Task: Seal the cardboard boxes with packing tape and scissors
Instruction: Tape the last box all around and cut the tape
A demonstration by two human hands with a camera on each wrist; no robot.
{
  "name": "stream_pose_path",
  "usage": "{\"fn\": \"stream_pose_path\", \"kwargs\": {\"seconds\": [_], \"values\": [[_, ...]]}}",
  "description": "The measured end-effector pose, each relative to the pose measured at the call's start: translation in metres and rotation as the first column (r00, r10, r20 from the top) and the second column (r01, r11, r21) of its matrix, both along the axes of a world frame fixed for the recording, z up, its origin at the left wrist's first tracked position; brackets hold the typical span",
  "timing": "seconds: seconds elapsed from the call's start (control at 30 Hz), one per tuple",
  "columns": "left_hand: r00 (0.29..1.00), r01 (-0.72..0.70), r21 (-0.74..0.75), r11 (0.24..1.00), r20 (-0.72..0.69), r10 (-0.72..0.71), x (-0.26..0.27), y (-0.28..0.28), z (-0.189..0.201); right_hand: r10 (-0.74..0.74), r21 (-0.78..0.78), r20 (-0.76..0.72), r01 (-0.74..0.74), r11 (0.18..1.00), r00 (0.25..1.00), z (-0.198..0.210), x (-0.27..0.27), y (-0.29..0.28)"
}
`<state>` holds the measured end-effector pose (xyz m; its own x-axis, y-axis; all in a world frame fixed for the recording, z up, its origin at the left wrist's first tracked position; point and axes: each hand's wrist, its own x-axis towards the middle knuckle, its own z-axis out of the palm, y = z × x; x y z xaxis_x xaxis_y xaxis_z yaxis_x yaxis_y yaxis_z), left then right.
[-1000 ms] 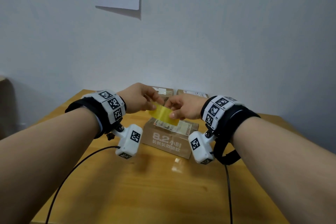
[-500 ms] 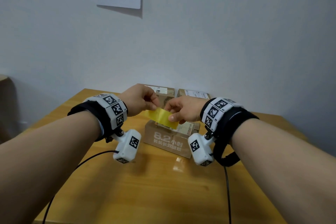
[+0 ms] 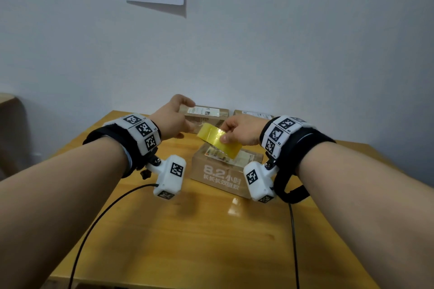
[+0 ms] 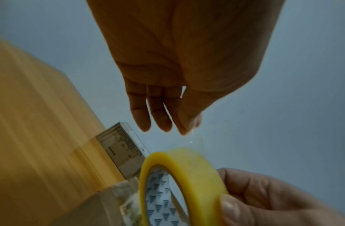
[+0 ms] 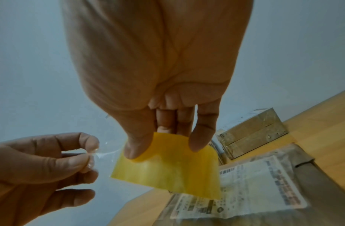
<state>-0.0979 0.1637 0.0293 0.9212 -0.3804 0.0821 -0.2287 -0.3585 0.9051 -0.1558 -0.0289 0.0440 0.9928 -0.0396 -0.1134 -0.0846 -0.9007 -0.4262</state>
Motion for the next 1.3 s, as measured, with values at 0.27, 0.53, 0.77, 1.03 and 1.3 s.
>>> {"fn": "stream_pose_path", "kwargs": {"seconds": [0.27,0.53,0.77,1.03,1.3], "values": [[0.953,-0.052,-0.055,0.997,-0.3,0.033,0.004,-0.007,-0.004,0.02,-0.108,-0.018,-0.022,0.994,1.0,0.008,-0.003,0.0],[0.989,-0.104,-0.138,0.985,-0.117,0.088,0.006,-0.014,-0.011,0.028,-0.047,-0.024,-0.029,0.998,0.999,0.003,-0.003,-0.005],[0.994,-0.1,-0.189,0.977,0.026,0.107,0.01,-0.023,-0.011,0.024,0.014,0.011,-0.024,1.0,1.0,0.009,0.002,-0.01],[0.994,-0.098,-0.25,0.963,0.031,0.109,0.021,-0.025,0.009,-0.002,0.112,0.155,-0.015,0.994,0.988,0.026,0.014,-0.01],[0.942,-0.236,-0.295,0.926,-0.305,0.143,0.053,-0.032,-0.003,-0.012,0.33,0.165,-0.044,0.943,0.986,0.023,0.021,-0.03]]}}
